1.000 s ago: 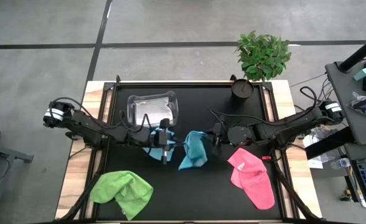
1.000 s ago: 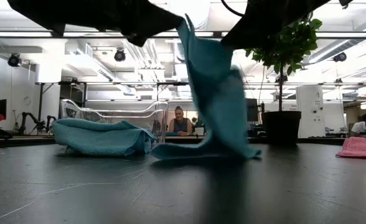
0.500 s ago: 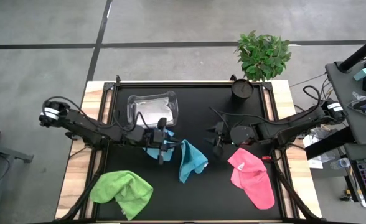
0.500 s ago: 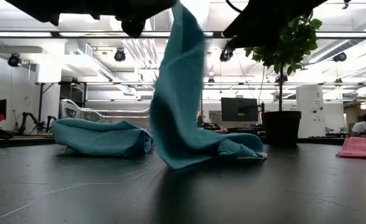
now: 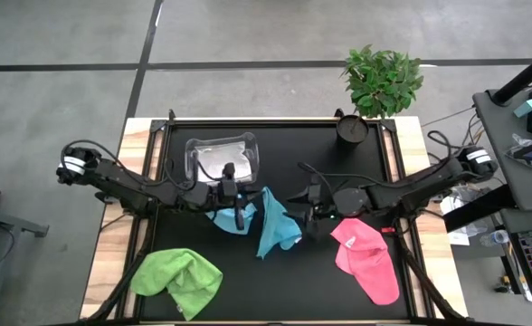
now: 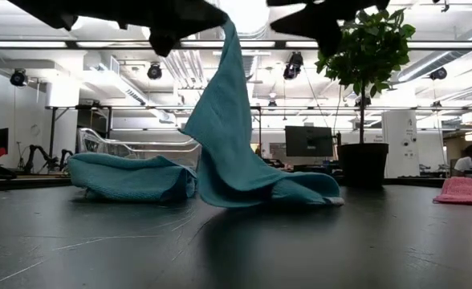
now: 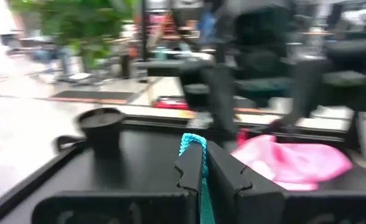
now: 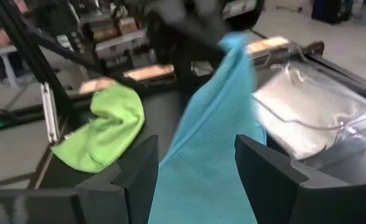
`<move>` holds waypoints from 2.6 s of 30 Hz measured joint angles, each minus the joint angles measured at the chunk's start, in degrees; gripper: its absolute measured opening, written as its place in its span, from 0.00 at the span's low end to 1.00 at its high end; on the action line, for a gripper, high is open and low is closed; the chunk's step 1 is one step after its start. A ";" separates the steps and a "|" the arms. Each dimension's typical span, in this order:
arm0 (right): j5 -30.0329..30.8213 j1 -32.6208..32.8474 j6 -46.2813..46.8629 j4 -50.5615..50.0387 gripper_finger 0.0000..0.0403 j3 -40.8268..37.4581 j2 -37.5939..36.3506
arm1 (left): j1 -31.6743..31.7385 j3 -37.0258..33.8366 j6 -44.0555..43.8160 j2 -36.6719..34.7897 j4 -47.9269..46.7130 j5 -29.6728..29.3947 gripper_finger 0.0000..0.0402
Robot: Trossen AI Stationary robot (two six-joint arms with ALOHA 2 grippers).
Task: Fold microfiber towels
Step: Fold the right blue microfiber cloth
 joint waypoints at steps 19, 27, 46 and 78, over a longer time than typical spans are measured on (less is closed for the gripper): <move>1.21 1.99 -12.73 -13.26 0.50 17.26 26.72 | 1.79 0.40 3.51 0.00 0.11 -2.95 0.00; 19.24 4.17 -9.15 -5.56 0.50 18.94 37.72 | 1.76 0.33 3.16 -0.02 0.07 -2.98 0.00; 32.87 7.28 -10.23 17.19 0.50 19.16 50.51 | 2.16 0.33 3.20 -0.07 0.55 -3.18 0.00; 44.30 6.40 -25.73 16.72 0.03 24.55 53.50 | 1.88 0.09 1.43 -0.07 1.14 -3.55 0.00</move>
